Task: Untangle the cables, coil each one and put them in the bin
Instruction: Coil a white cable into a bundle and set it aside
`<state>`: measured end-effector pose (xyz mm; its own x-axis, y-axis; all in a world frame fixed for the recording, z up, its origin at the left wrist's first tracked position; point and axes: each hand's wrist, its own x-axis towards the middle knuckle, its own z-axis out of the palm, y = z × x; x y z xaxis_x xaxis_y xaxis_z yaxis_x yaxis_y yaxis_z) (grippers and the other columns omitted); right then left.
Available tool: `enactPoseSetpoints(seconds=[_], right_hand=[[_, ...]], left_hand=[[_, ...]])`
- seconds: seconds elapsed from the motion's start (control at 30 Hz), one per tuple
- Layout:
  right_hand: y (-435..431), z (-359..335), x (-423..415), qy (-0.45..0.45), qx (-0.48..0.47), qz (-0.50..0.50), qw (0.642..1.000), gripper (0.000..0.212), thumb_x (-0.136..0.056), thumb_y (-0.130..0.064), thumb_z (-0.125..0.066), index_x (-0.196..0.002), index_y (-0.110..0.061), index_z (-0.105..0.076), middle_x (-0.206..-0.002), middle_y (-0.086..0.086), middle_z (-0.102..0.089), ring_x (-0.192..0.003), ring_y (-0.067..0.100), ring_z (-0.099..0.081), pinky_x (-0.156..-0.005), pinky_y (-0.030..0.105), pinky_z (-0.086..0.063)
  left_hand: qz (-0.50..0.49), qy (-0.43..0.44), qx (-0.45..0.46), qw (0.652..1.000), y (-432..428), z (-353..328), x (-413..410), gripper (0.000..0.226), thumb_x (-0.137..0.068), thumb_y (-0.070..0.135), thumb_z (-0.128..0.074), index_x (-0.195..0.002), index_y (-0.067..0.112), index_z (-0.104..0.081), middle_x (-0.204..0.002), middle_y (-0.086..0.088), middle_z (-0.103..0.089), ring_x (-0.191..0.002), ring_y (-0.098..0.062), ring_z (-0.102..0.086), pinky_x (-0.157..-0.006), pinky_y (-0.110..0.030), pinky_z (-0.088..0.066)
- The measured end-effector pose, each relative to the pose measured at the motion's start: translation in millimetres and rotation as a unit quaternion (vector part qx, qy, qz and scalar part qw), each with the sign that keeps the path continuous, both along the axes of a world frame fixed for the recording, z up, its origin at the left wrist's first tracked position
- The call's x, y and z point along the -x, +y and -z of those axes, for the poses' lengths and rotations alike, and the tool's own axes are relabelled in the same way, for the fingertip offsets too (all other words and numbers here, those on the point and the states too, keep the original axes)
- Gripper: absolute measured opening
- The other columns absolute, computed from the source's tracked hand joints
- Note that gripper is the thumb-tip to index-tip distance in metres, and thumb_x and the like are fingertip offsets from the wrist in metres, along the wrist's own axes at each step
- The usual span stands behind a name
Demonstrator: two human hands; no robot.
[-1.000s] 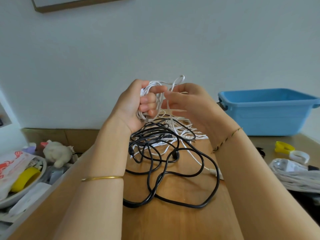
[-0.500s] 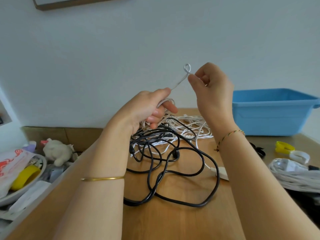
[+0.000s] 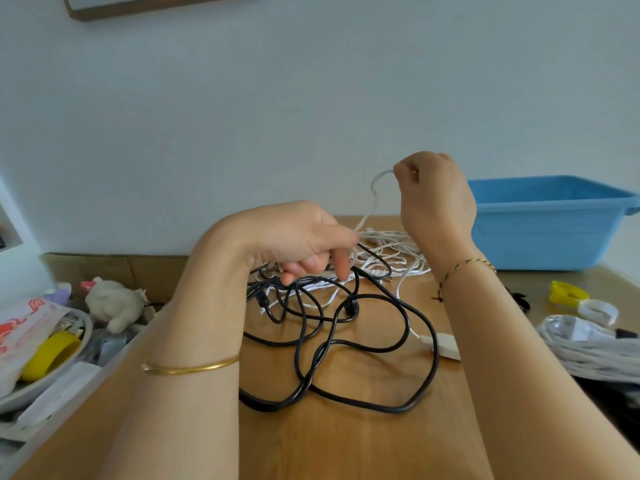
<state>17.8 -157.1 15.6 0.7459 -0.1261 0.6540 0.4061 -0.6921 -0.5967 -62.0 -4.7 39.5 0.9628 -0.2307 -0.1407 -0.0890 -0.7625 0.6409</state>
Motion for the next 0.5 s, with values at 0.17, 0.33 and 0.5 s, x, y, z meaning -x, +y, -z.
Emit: enactPoseSetpoints(seconds=[0.17, 0.33, 0.5], right_hand=[[-3.8, 8.4, -6.7, 0.019, 0.036, 0.022, 0.999, 0.016, -0.094, -0.015, -0.048, -0.101, -0.019, -0.061, -0.106, 0.005, -0.056, -0.077, 0.024, -0.049, -0.062, 0.03, -0.032], [-2.3, 20.8, -14.7, 0.106, 0.162, -0.057, 0.979, 0.016, -0.089, -0.018, -0.056, -0.095, -0.022, -0.07, -0.11, 0.004, -0.057, -0.097, 0.029, -0.055, -0.074, 0.034, -0.045], [3.7, 7.3, 1.5, 0.009, 0.221, -0.146, 0.964, 0.038, -0.081, -0.004, -0.052, -0.106, -0.028, -0.068, -0.118, -0.01, -0.062, -0.127, 0.018, -0.038, -0.101, 0.037, -0.027]], left_hand=[[0.07, 0.001, 0.072, 0.995, 2.4, -1.3, 1.3, 0.04, -0.097, 0.034, -0.046, -0.083, 0.005, -0.069, -0.043, 0.004, -0.033, -0.034, -0.008, -0.026, -0.038, -0.02, -0.035], [0.06, -0.027, 0.25, 0.966, 5.2, -1.9, -3.3, 0.044, -0.096, 0.034, -0.043, -0.076, 0.008, -0.072, -0.041, 0.007, -0.026, -0.032, -0.005, -0.022, -0.035, -0.018, -0.031], [-0.003, 0.011, 0.397, 0.918, 9.1, 4.4, -14.5, 0.058, -0.101, 0.031, -0.033, -0.063, 0.01, -0.072, -0.036, 0.01, -0.024, -0.028, -0.001, -0.021, -0.032, -0.013, -0.028]])
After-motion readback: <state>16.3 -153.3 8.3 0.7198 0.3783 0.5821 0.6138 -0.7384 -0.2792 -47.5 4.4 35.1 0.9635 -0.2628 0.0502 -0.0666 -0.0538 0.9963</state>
